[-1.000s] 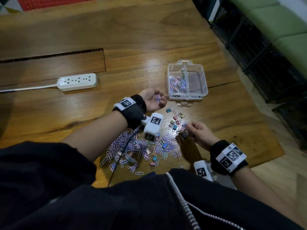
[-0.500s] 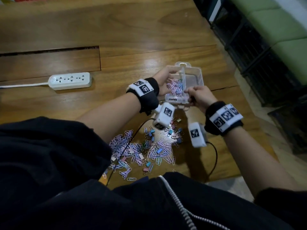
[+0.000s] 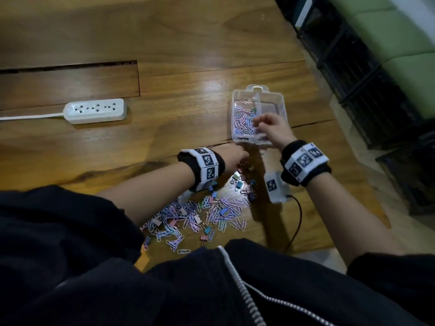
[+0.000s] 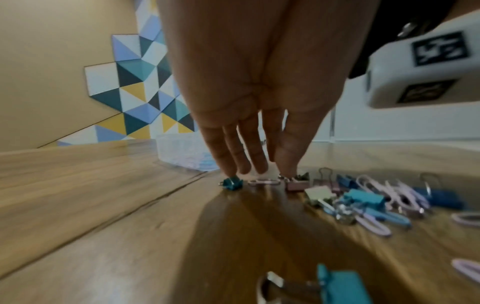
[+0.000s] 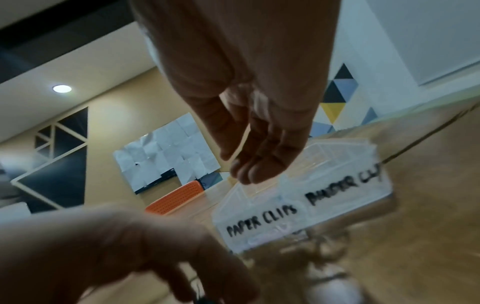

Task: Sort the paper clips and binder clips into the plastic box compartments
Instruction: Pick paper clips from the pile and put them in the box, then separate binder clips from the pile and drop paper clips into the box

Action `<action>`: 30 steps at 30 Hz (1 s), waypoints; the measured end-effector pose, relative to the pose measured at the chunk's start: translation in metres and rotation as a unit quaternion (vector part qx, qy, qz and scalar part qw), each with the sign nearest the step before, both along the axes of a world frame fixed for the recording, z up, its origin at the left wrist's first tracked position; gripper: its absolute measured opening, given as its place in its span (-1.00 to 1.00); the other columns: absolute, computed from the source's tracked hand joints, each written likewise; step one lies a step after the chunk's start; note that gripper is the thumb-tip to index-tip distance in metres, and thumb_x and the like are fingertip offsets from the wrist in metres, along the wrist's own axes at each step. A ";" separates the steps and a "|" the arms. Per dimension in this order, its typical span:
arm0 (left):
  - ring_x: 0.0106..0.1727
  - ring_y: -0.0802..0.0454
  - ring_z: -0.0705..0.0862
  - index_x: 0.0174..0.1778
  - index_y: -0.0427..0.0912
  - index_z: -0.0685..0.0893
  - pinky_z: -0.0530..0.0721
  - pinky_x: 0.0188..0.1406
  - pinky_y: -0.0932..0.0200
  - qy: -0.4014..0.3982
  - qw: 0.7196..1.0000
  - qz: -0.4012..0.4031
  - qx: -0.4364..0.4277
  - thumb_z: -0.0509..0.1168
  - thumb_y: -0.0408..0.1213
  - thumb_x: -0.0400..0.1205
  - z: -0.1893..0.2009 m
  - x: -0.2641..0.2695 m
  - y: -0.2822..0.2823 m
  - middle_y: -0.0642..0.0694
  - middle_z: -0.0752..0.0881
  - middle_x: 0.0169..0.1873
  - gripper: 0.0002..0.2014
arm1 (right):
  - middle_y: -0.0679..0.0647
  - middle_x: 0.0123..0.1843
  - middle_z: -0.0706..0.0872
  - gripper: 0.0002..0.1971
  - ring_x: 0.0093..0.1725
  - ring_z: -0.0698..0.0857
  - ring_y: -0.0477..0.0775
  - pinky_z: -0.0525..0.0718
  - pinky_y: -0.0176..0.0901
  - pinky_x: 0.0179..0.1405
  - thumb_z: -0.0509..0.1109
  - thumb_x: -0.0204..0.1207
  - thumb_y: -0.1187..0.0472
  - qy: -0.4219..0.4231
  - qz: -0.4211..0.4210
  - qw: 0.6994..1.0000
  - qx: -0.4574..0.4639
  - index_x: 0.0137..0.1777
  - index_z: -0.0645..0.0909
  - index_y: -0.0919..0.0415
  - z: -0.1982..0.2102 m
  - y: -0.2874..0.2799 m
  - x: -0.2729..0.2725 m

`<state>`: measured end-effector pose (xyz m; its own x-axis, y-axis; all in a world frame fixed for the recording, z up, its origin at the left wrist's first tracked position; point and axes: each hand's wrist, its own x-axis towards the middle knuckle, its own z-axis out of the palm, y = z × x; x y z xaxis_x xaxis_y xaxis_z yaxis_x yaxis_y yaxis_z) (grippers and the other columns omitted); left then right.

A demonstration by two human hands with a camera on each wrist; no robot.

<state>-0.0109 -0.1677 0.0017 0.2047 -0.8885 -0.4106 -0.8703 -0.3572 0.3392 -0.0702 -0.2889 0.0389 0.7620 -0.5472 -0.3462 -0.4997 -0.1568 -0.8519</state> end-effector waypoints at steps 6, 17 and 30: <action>0.21 -0.16 0.59 0.22 -0.24 0.54 0.55 0.21 0.05 -0.093 0.995 -0.024 0.003 0.19 -0.37 0.63 -0.003 -0.012 -0.006 -0.21 0.60 0.20 -0.75 | 0.03 -0.21 0.55 -0.87 -0.10 0.52 0.04 0.47 -0.46 -0.33 0.39 0.40 0.47 0.136 0.103 0.984 -0.058 -0.13 0.57 0.27 -0.023 0.023 -0.066; 0.07 -0.13 0.64 0.13 -0.28 0.57 0.63 0.03 0.10 -0.014 0.997 0.065 0.038 0.19 -0.34 0.63 -0.009 -0.009 0.018 -0.21 0.69 0.05 -0.80 | 0.17 0.07 0.61 -0.90 -0.05 0.53 0.02 0.52 -0.20 -0.01 0.37 0.45 0.38 0.143 0.067 0.966 -0.207 -0.05 0.58 0.26 -0.064 0.032 -0.083; -0.16 -0.02 0.51 -0.24 -0.16 0.47 0.45 -0.19 0.18 0.227 0.943 0.242 0.000 0.10 -0.21 0.67 -0.003 -0.022 0.020 -0.07 0.54 -0.25 -0.81 | 0.21 0.07 0.58 -0.84 -0.01 0.50 0.00 0.52 -0.15 0.12 0.45 0.40 0.27 0.107 0.100 0.964 -0.223 -0.03 0.64 0.25 -0.067 0.044 -0.091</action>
